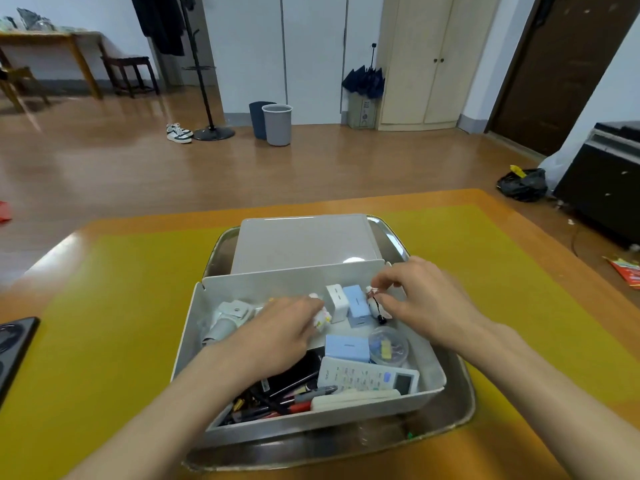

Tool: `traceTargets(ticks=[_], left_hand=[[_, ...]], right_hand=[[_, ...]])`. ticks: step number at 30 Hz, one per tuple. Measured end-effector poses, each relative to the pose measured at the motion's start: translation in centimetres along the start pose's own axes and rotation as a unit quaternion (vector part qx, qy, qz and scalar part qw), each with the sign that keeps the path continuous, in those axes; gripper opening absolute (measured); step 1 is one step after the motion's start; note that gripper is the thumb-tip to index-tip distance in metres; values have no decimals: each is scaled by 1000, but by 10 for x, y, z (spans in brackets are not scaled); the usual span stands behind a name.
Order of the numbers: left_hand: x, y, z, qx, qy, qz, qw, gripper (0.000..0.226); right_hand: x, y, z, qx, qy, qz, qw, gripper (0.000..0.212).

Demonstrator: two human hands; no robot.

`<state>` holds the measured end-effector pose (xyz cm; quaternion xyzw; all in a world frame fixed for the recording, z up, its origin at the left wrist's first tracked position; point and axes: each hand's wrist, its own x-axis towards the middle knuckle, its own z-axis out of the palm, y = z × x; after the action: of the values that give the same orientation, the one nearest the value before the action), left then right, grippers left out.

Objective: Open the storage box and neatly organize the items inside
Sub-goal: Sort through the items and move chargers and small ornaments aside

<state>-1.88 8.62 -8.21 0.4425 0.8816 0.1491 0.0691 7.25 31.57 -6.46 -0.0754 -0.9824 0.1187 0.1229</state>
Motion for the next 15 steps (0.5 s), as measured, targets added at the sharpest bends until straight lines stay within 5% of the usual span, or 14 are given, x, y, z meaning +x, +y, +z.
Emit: traceTargets(ticks=[7, 15], left_hand=[[9, -1, 6, 72, -16, 34, 997, 19], [15, -1, 8, 50, 24, 1, 998, 16]], right_hand=[[6, 2, 4, -18, -28, -37, 999, 16], [25, 0, 23, -118, -100, -105, 982, 53]])
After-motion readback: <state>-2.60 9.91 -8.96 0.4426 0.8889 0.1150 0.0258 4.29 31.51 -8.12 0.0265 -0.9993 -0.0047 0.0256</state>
